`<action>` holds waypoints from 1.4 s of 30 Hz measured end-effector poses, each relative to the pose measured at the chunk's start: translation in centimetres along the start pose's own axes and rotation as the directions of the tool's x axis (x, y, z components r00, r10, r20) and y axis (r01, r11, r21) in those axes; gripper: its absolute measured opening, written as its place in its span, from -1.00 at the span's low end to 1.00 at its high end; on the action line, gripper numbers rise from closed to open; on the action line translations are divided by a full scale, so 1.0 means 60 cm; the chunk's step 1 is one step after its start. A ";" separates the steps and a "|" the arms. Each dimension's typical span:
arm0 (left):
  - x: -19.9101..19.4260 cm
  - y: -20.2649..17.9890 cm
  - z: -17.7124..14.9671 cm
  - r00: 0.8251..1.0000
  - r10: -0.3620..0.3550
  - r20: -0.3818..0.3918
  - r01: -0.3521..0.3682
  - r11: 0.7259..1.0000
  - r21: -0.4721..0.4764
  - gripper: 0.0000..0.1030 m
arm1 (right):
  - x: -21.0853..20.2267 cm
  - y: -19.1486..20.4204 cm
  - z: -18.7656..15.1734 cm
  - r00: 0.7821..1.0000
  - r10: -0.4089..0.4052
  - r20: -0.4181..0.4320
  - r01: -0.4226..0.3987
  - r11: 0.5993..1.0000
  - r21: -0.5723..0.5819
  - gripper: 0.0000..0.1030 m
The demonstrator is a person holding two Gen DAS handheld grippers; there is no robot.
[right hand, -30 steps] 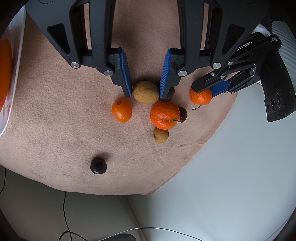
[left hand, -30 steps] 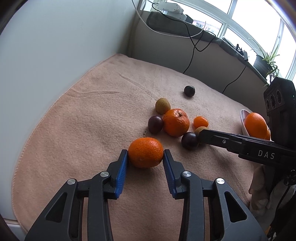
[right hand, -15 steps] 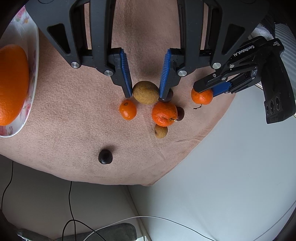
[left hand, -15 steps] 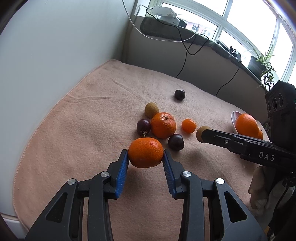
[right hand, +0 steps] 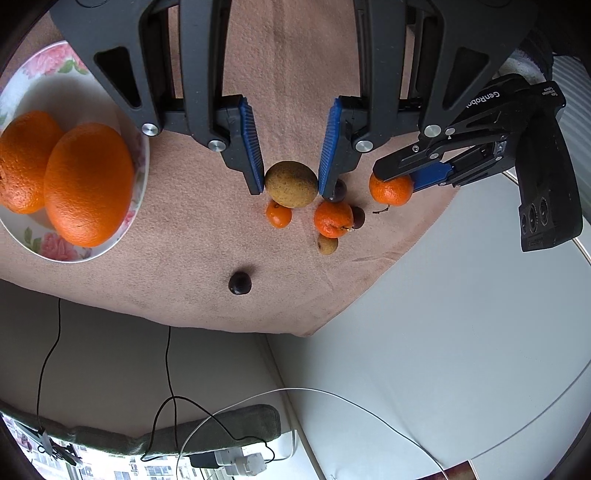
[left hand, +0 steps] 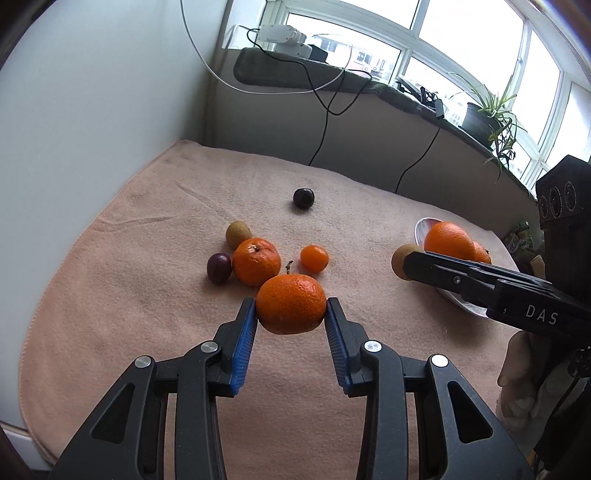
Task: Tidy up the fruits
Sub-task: 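Carry the kiwi and tangerine in both grippers over the white plate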
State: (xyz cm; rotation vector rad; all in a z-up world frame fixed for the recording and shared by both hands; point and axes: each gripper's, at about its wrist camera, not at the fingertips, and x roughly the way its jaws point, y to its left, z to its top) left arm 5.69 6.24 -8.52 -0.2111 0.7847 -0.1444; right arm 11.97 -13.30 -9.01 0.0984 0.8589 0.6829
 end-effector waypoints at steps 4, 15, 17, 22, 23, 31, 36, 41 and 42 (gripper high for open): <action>0.001 -0.025 0.002 1.000 -0.022 0.001 0.022 1.000 0.023 -0.30 | -0.027 -0.012 -0.006 0.999 -0.018 0.026 0.018 1.000 0.013 -0.38; 0.010 -0.095 0.006 0.995 -0.095 -0.008 0.095 0.992 0.088 -0.30 | -0.104 -0.052 -0.036 0.991 -0.095 0.091 0.091 0.994 0.053 -0.38; 0.014 -0.109 0.005 0.994 -0.111 -0.014 0.112 0.989 0.100 -0.30 | -0.116 -0.062 -0.043 0.989 -0.112 0.098 0.106 0.992 0.063 -0.38; 0.026 -0.148 0.003 0.988 -0.151 -0.034 0.155 0.979 0.133 -0.30 | -0.144 -0.082 -0.063 0.981 -0.160 0.106 0.151 0.985 0.082 -0.38; 0.028 -0.155 0.004 0.987 -0.159 -0.038 0.163 0.977 0.139 -0.30 | -0.148 -0.087 -0.066 0.980 -0.166 0.107 0.157 0.984 0.090 -0.38; 0.043 -0.202 0.005 0.977 -0.204 -0.063 0.213 0.960 0.181 -0.30 | -0.179 -0.124 -0.089 0.969 -0.222 0.110 0.207 0.968 0.140 -0.38; 0.052 -0.228 0.002 0.972 -0.222 -0.079 0.233 0.952 0.199 -0.30 | -0.187 -0.149 -0.100 0.964 -0.247 0.100 0.229 0.959 0.167 -0.38; 0.060 -0.253 0.001 0.967 -0.237 -0.091 0.251 0.942 0.221 -0.30 | -0.190 -0.167 -0.109 0.960 -0.265 0.093 0.245 0.952 0.183 -0.38; 0.062 -0.258 0.001 0.967 -0.238 -0.094 0.253 0.941 0.226 -0.30 | -0.190 -0.170 -0.110 0.959 -0.269 0.091 0.249 0.951 0.184 -0.38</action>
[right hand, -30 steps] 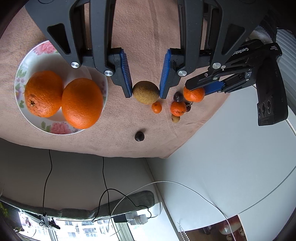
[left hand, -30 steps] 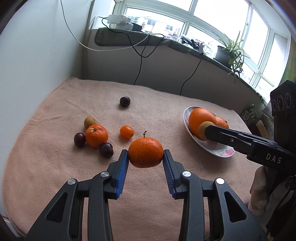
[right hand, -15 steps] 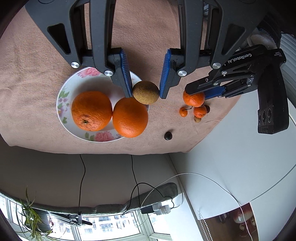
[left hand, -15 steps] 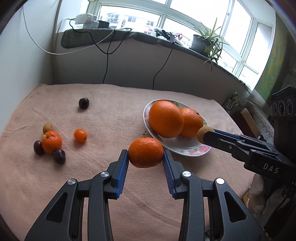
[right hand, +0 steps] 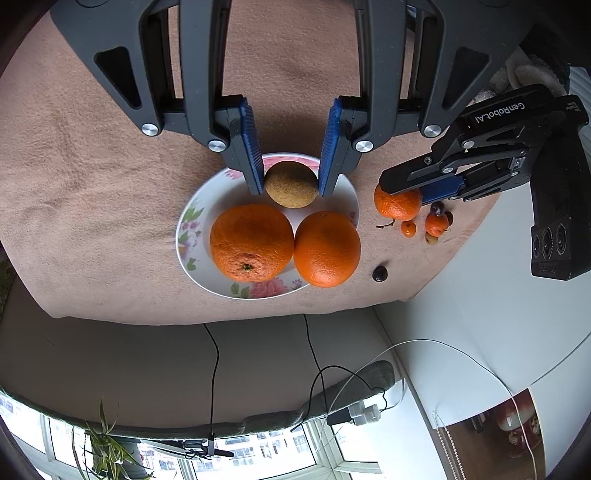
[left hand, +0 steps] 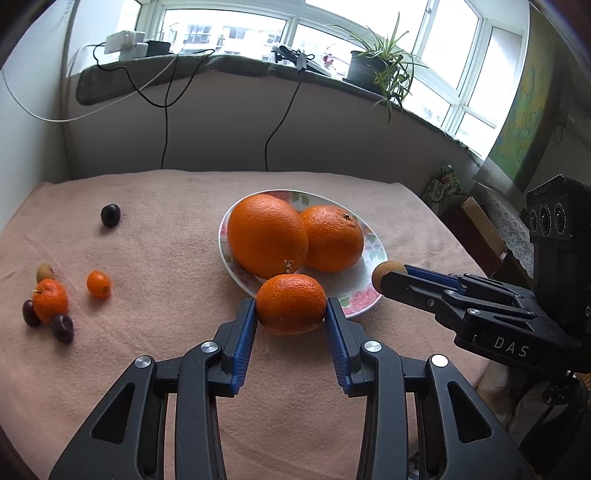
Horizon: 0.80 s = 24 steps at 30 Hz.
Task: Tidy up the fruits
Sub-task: 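Carry the kiwi and tangerine in both grippers over the white plate, then lower both fruits onto the plate and open both grippers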
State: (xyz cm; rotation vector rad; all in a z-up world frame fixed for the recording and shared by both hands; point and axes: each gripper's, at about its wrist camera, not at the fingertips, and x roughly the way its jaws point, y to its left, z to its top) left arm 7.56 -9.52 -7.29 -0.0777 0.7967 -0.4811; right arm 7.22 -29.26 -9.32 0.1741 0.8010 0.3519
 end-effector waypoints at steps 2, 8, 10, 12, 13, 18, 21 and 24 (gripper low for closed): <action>0.006 -0.008 0.003 1.000 -0.003 -0.005 0.003 1.000 0.009 -0.30 | 0.002 -0.005 -0.001 1.000 -0.005 -0.002 0.005 1.000 0.001 -0.38; 0.021 -0.027 0.012 1.000 -0.009 -0.014 0.010 0.999 0.035 -0.30 | 0.007 -0.020 0.001 1.000 -0.007 -0.004 0.007 1.000 0.012 -0.38; 0.026 -0.032 0.014 1.000 -0.007 -0.018 0.008 0.999 0.042 -0.30 | 0.010 -0.023 0.001 1.000 -0.005 -0.004 0.005 1.000 0.016 -0.38; 0.031 -0.035 0.015 1.000 -0.007 -0.024 0.008 0.999 0.047 -0.30 | 0.013 -0.026 0.002 1.000 -0.005 -0.005 0.005 1.000 0.018 -0.38; 0.032 -0.037 0.015 1.000 -0.007 -0.026 0.008 0.999 0.050 -0.30 | 0.015 -0.026 0.003 1.000 -0.003 -0.007 0.003 1.000 0.018 -0.38; 0.039 -0.043 0.018 0.999 -0.005 -0.033 0.007 0.998 0.062 -0.30 | 0.023 -0.029 0.005 1.000 -0.007 -0.014 0.007 1.000 0.014 -0.38; 0.042 -0.044 0.019 0.999 -0.003 -0.035 0.005 0.998 0.063 -0.30 | 0.026 -0.029 0.004 1.000 -0.010 -0.017 0.011 1.000 0.012 -0.38; 0.044 -0.044 0.020 0.999 -0.002 -0.037 0.004 0.998 0.065 -0.29 | 0.027 -0.029 0.004 1.000 -0.014 -0.020 0.014 1.000 0.008 -0.38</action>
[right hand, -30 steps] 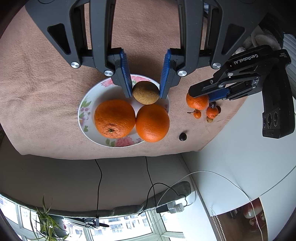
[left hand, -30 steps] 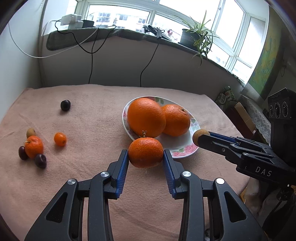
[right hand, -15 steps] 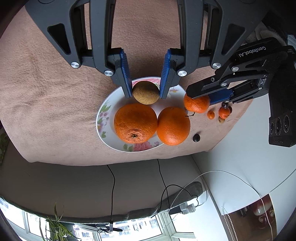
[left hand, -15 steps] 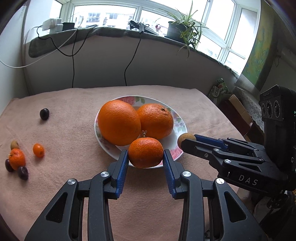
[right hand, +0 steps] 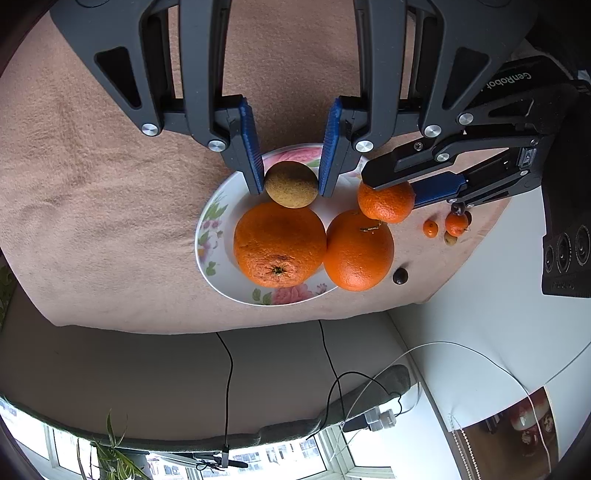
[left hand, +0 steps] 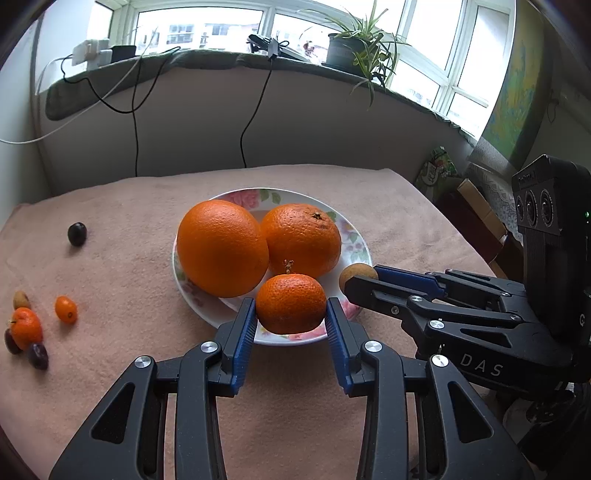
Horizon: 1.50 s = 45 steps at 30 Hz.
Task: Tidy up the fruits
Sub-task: 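Lower both fruits onto the plate and open both grippers, then move both tools back toward the small fruits on the towel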
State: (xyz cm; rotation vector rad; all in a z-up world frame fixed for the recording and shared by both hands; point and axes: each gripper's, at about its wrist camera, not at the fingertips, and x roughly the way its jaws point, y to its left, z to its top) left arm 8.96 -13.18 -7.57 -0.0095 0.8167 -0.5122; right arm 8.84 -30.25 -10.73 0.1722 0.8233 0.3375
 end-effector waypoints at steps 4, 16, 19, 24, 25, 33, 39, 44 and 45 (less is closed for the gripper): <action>0.001 -0.001 0.001 1.000 -0.001 -0.001 0.001 1.000 0.004 -0.29 | 0.003 -0.001 0.000 1.000 -0.002 -0.005 0.002 1.000 0.000 -0.38; -0.008 0.006 0.003 1.000 0.011 0.015 -0.011 1.000 -0.008 0.00 | 0.001 0.000 0.003 0.999 -0.044 0.016 0.044 0.999 -0.002 0.09; -0.013 0.009 0.003 1.000 0.015 0.019 -0.015 1.000 -0.009 0.00 | -0.005 -0.003 0.005 0.999 -0.046 0.028 0.046 0.999 0.009 0.28; -0.020 0.008 0.002 0.999 0.018 0.026 -0.018 1.000 -0.009 0.00 | -0.012 -0.003 0.005 0.998 -0.053 0.036 0.053 0.999 0.005 0.31; -0.021 0.007 0.002 0.999 0.020 0.027 -0.019 1.000 -0.007 0.02 | -0.012 -0.002 0.004 0.998 -0.054 0.035 0.054 0.999 0.004 0.32; -0.039 0.012 0.004 0.998 0.031 0.060 -0.029 0.999 -0.025 0.34 | -0.023 -0.002 0.006 0.996 -0.071 0.062 0.071 0.997 0.014 0.66; -0.051 0.019 0.003 0.995 0.059 0.074 -0.057 0.998 -0.042 0.41 | -0.024 0.013 0.007 0.995 -0.079 0.058 0.080 0.997 -0.015 0.71; -0.060 0.031 0.000 0.994 0.081 0.079 -0.076 0.995 -0.059 0.41 | -0.022 0.025 0.012 0.994 -0.089 0.065 0.091 0.996 -0.023 0.81; -0.063 0.034 -0.002 0.993 0.085 0.081 -0.080 0.995 -0.064 0.41 | -0.022 0.027 0.013 0.994 -0.083 0.068 0.085 0.996 -0.025 0.82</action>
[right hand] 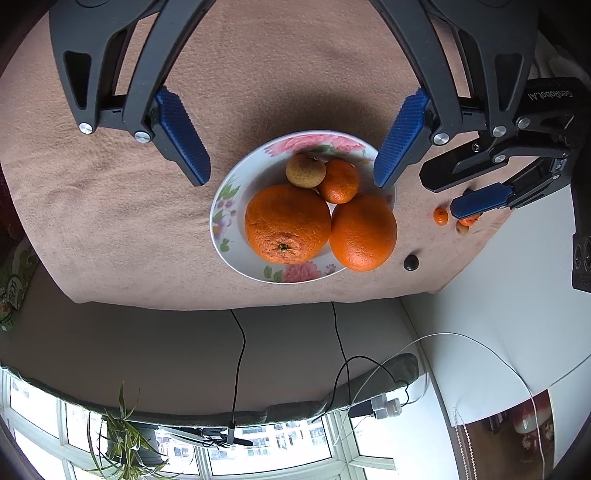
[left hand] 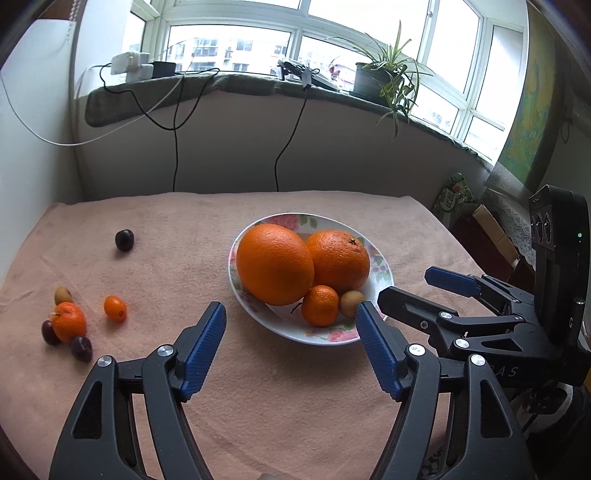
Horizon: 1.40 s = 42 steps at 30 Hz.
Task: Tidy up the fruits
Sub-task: 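Move both tools back toward the small fruits on the towel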
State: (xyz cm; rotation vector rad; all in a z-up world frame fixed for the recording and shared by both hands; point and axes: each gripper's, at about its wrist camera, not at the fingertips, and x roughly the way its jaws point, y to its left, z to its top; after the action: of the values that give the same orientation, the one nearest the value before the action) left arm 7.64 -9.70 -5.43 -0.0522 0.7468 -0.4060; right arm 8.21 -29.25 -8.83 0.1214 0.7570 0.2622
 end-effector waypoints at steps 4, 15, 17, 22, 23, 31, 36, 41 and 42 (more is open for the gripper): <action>-0.010 0.015 -0.001 1.000 0.015 0.011 -0.015 1.000 -0.019 0.41 | 0.000 0.014 0.006 1.000 0.000 0.008 0.000 1.000 -0.019 0.82; -0.034 0.061 -0.008 0.998 0.053 0.032 -0.051 0.997 -0.059 0.41 | 0.016 0.058 0.018 0.999 0.037 -0.006 -0.038 0.998 -0.051 0.82; -0.037 0.071 -0.010 0.997 0.063 0.033 -0.061 0.996 -0.067 0.41 | 0.020 0.069 0.020 0.999 0.049 -0.007 -0.049 0.997 -0.063 0.82; -0.045 0.095 -0.014 0.996 0.087 0.037 -0.083 0.993 -0.089 0.41 | 0.029 0.092 0.024 0.997 0.070 -0.009 -0.071 0.994 -0.081 0.82; -0.047 0.102 -0.016 0.995 0.093 0.038 -0.089 0.991 -0.096 0.41 | 0.031 0.096 0.025 0.997 0.078 -0.009 -0.078 0.994 -0.082 0.82; -0.066 0.164 -0.039 0.988 0.150 0.027 -0.144 0.977 -0.159 0.41 | 0.043 0.145 0.033 0.992 0.129 0.000 -0.128 0.983 -0.135 0.82; -0.082 0.211 -0.060 0.982 0.190 0.017 -0.183 0.961 -0.206 0.41 | 0.052 0.182 0.038 0.988 0.157 -0.013 -0.156 0.969 -0.193 0.82; -0.095 0.253 -0.080 0.975 0.223 -0.004 -0.217 0.945 -0.246 0.41 | 0.074 0.209 0.043 0.981 0.188 -0.043 -0.193 0.959 -0.205 0.82; -0.097 0.260 -0.084 0.974 0.227 -0.008 -0.221 0.942 -0.254 0.41 | 0.079 0.214 0.043 0.979 0.196 -0.050 -0.202 0.957 -0.207 0.82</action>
State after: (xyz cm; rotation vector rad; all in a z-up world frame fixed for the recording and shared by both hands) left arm 5.73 7.37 -8.31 -0.2096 0.7711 -0.0905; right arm 10.86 -15.62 -7.50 -0.0082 0.7414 0.5357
